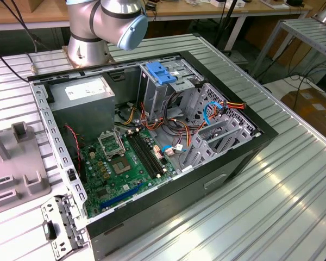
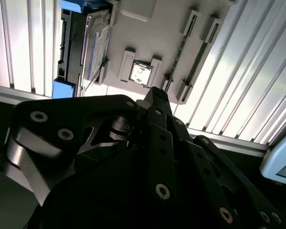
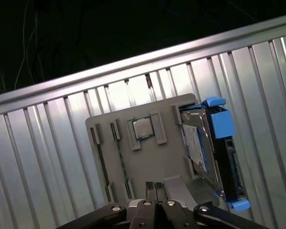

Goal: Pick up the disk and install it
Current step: 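Pick up the disk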

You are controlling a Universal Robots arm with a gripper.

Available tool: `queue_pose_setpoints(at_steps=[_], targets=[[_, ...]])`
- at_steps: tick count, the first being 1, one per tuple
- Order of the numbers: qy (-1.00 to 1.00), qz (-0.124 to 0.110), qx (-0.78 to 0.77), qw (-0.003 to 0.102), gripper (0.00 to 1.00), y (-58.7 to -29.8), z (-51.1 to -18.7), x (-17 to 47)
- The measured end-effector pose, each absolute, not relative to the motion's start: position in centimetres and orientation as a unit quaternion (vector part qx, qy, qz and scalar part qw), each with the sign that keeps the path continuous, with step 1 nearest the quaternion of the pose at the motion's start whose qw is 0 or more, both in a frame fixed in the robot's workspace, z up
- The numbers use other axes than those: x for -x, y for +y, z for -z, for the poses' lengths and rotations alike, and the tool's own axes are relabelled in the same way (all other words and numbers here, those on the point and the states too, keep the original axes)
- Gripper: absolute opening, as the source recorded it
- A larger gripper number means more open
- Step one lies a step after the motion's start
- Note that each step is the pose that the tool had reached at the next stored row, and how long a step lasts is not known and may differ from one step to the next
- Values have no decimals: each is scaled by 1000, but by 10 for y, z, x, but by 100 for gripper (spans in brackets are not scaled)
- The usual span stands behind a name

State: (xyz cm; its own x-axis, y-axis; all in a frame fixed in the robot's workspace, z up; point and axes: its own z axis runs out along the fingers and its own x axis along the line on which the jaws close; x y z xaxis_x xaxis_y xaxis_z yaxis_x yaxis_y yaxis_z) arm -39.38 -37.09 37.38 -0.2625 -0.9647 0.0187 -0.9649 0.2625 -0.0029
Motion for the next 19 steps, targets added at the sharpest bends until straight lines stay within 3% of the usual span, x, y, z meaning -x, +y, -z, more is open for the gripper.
queue_pose_setpoints(at_steps=[19], targets=[[-761,-7,-649,6,11,-371,-374,394]])
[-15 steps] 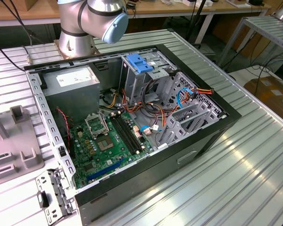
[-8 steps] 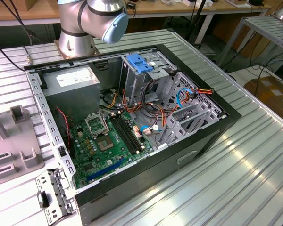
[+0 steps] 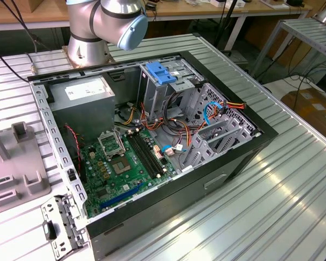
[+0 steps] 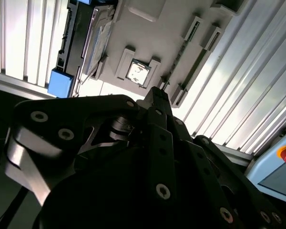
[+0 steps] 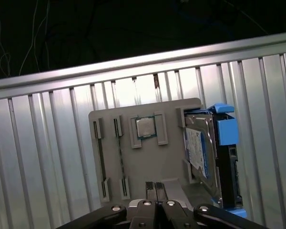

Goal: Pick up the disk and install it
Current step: 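Pick up the disk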

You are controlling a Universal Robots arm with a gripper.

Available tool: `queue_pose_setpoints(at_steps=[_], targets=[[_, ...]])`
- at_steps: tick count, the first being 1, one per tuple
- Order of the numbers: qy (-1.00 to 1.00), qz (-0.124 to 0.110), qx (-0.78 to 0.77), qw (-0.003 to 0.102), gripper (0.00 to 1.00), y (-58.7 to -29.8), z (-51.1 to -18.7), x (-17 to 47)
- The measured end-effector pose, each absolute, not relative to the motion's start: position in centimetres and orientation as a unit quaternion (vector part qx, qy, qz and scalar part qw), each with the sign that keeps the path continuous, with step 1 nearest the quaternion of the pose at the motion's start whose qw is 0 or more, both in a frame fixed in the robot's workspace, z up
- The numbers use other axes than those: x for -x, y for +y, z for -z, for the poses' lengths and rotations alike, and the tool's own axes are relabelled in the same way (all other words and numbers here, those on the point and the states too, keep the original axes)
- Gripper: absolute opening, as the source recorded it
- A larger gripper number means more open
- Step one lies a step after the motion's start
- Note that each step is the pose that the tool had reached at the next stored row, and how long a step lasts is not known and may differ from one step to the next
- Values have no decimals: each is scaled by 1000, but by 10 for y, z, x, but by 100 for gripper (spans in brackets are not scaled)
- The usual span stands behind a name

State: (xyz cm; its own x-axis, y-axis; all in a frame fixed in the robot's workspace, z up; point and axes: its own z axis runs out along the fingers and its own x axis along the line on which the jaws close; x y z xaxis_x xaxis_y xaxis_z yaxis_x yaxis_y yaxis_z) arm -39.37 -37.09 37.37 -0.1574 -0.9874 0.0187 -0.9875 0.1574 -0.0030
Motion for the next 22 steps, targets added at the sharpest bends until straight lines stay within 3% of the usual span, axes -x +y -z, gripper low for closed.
queue_pose_setpoints(at_steps=[7,8,9,13,22], targets=[[-760,-7,-650,6,11,-371,-374,394],[-760,-7,-650,6,24,-371,-374,394],[-760,-7,-650,6,24,-371,-374,394],[-760,-7,-650,6,42,-371,-374,394],[-760,-7,-650,6,42,-370,-373,395]])
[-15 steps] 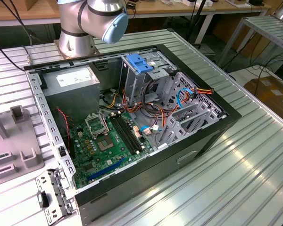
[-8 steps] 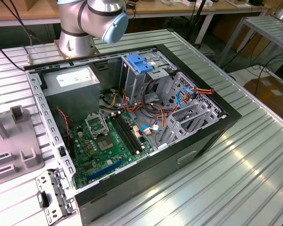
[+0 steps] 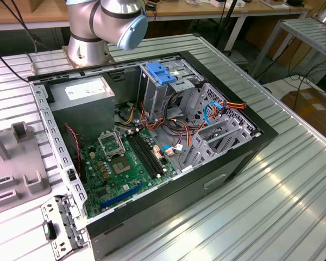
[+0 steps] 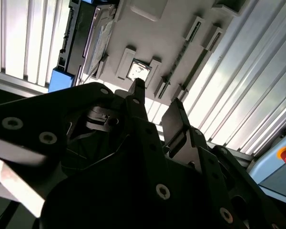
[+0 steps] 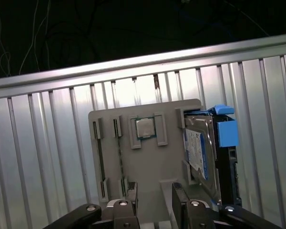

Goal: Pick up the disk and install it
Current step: 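Pick up the disk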

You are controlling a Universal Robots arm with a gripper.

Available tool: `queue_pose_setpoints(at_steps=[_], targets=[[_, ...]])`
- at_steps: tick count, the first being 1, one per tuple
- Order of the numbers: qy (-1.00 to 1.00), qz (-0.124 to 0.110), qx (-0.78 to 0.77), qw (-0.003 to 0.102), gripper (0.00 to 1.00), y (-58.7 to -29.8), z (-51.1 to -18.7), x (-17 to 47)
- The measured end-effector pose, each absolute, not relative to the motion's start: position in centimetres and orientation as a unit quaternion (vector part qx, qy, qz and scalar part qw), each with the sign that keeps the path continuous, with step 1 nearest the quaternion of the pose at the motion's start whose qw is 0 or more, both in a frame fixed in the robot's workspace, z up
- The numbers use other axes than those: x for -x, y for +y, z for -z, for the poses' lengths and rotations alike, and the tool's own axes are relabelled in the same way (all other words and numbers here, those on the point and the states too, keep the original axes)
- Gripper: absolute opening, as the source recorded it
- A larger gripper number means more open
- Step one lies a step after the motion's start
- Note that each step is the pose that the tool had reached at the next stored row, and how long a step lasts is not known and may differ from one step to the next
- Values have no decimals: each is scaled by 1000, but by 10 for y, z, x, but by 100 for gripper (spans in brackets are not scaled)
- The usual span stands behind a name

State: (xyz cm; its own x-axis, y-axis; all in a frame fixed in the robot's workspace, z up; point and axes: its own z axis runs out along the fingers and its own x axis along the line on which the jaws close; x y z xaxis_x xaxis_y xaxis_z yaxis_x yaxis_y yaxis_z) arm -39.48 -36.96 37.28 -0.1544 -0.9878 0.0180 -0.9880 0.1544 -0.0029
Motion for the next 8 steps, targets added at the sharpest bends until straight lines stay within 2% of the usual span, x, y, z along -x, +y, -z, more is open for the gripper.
queue_pose_setpoints(at_steps=[8], targets=[[-760,-7,-650,6,42,-365,-372,395]])
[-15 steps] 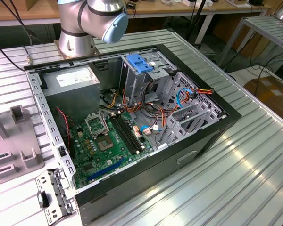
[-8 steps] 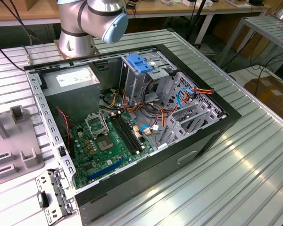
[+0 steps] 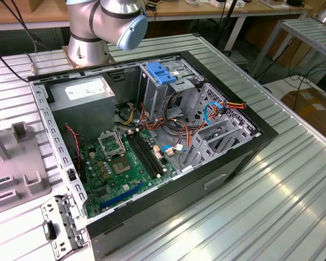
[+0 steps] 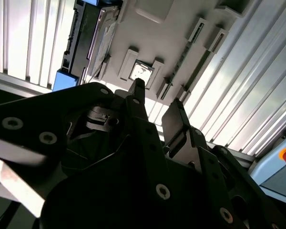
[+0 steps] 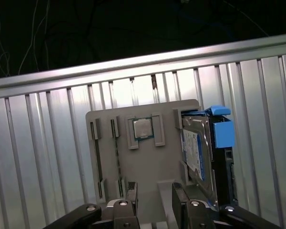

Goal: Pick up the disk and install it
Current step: 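Pick up the disk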

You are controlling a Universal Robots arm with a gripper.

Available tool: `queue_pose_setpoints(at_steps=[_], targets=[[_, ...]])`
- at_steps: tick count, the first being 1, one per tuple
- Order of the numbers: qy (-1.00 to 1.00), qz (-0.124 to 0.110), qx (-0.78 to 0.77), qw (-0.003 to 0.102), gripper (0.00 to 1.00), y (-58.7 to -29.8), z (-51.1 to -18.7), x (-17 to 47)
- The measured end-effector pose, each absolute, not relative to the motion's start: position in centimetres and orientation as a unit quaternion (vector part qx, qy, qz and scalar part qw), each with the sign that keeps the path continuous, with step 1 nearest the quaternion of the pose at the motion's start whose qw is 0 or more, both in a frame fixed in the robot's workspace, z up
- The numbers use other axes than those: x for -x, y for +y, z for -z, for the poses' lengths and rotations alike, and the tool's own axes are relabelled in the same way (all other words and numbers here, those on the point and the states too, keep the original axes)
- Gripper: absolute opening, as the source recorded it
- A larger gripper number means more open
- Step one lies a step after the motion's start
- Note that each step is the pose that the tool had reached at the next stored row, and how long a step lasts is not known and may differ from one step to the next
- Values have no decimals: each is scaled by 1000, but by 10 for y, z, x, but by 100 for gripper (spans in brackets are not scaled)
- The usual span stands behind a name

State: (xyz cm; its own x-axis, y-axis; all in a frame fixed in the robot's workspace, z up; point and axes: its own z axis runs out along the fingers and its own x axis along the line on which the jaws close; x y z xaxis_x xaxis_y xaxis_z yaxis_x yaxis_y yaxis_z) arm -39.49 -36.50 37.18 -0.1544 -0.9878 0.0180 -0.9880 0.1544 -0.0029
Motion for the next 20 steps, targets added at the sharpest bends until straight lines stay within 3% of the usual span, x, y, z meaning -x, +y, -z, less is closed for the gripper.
queue_pose_setpoints(at_steps=[20], targets=[[-760,-7,-650,6,42,-356,-369,400]])
